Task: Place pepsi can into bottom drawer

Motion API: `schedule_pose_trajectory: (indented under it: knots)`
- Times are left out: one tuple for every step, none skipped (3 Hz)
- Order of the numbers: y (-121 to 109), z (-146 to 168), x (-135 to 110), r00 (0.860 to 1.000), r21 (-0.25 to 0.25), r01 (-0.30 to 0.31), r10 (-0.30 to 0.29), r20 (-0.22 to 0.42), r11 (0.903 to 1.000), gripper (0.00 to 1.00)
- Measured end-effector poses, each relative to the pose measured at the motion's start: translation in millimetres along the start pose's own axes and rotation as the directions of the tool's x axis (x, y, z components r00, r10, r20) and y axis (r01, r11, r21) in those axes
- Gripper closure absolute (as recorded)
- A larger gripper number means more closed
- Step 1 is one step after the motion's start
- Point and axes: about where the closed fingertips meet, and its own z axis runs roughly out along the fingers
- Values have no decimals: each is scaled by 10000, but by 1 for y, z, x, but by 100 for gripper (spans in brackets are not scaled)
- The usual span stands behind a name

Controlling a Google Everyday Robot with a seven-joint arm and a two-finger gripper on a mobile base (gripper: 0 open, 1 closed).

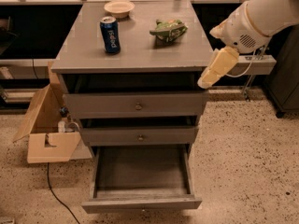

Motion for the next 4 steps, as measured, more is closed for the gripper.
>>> schedule_pose_trajectory:
  knots:
    - [-7, 13, -12, 9976, -41, -9, 11, 696, 10000, 0]
    - [-38, 49, -39, 9832, 29, -110, 102, 1822, 9999, 0]
    - [-77, 76, -69, 9716, 366, -472, 374, 2339, 9982, 0]
    - [-109, 102, -96, 9692, 708, -1242, 1057, 2225, 9897, 0]
